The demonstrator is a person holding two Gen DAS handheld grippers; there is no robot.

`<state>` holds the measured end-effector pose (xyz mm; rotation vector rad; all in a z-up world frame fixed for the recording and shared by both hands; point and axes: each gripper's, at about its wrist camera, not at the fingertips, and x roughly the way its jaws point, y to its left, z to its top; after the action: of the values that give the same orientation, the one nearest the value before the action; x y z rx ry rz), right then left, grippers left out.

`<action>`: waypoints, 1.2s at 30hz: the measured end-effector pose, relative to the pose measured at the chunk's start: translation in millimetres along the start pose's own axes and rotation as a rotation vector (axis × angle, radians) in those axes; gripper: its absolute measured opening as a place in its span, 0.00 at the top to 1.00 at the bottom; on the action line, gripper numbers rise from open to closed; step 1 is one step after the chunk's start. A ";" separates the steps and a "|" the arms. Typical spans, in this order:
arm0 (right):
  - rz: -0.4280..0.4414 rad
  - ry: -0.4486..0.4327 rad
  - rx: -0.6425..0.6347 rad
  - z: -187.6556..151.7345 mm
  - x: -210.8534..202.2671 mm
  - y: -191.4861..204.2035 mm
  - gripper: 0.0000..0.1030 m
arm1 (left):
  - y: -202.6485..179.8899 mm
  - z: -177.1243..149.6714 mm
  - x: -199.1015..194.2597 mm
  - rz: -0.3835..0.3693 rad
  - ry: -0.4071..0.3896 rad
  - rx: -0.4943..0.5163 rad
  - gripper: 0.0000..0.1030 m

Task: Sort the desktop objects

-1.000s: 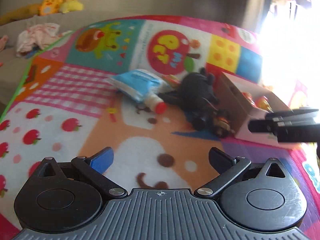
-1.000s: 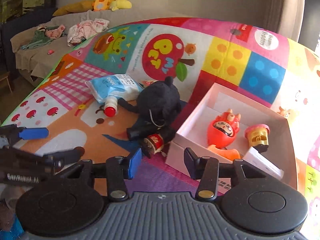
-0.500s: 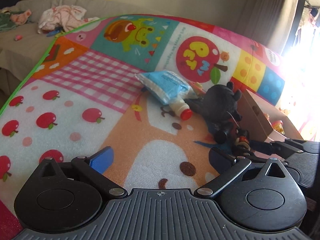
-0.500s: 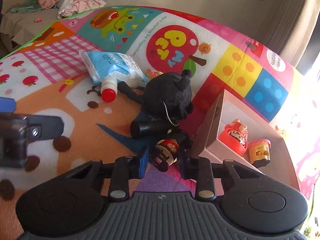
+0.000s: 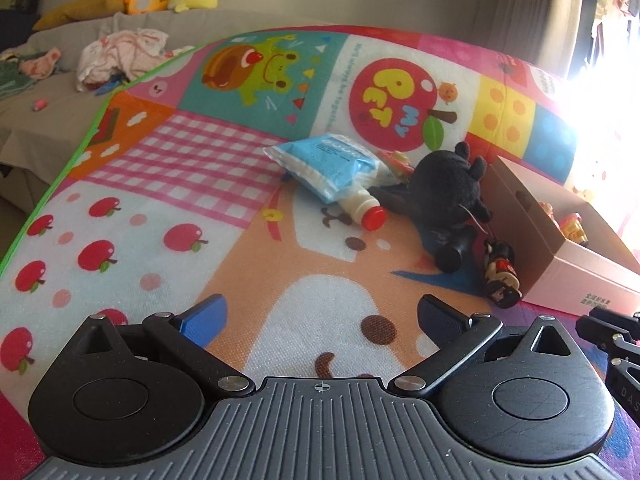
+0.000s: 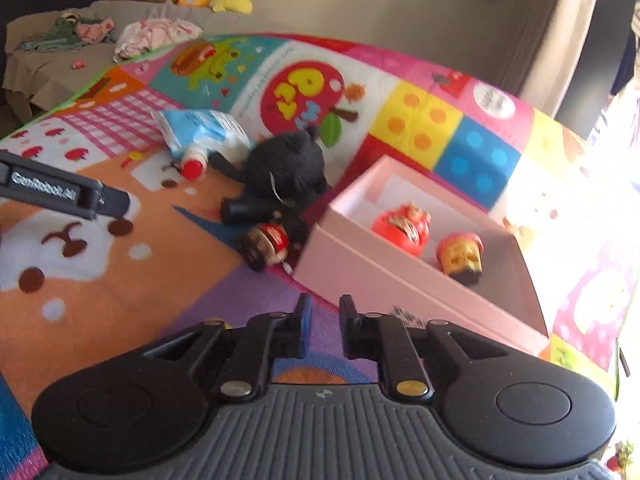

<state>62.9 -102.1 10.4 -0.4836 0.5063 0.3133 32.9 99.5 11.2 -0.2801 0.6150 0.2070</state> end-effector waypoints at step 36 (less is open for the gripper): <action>-0.177 0.170 0.284 -59.6 -20.1 -84.8 0.38 | -47.4 5.2 9.5 -0.099 -0.017 0.244 0.00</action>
<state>57.1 -207.5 6.1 -0.2773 0.6576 0.0286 56.2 57.5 19.0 -0.0724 0.6015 0.0379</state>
